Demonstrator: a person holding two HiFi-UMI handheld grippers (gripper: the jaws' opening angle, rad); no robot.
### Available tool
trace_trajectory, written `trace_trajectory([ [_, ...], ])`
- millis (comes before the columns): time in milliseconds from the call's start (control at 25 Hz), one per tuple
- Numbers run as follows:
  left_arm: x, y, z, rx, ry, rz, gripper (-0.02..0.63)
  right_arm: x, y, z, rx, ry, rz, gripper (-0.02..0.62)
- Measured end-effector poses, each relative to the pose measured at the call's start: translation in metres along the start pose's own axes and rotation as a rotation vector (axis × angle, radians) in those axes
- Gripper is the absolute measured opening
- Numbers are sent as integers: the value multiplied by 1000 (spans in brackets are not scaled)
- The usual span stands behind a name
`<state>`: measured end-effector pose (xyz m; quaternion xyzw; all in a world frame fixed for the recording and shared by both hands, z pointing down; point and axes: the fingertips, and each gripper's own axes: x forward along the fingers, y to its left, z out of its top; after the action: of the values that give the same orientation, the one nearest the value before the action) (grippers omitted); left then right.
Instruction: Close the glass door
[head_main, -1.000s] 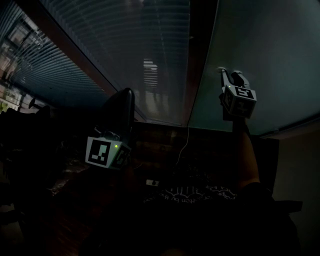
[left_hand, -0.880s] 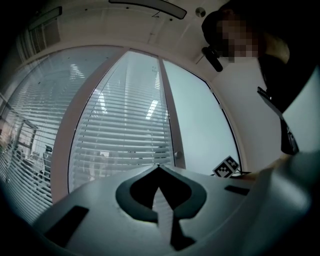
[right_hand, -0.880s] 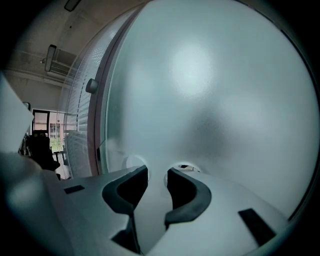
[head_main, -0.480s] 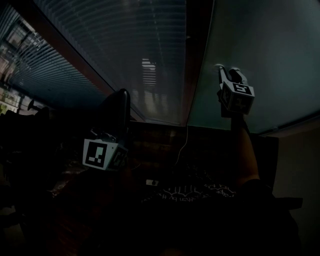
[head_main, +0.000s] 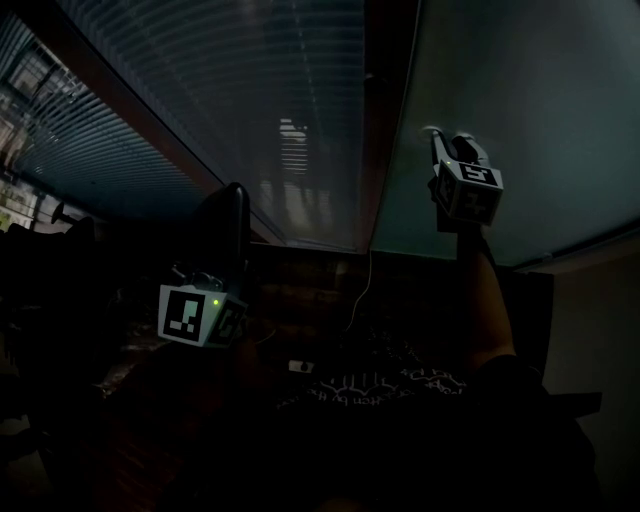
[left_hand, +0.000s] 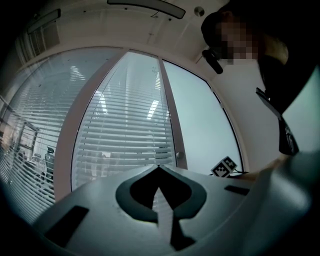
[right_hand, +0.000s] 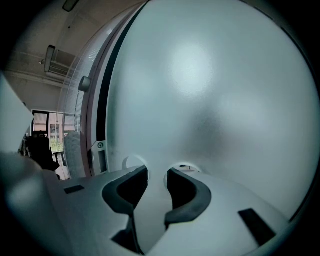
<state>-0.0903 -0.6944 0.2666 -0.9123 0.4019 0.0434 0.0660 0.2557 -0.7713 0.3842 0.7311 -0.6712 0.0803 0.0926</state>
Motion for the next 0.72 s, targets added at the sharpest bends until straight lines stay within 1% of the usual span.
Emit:
trace_trajectory([
  [240,-3,3,-3,-1,4,10,2,3,0,0,-1,0,0,120],
  [720,2,1,2,-7,0,-1,2,1,3,6,-8,-3,7,120],
])
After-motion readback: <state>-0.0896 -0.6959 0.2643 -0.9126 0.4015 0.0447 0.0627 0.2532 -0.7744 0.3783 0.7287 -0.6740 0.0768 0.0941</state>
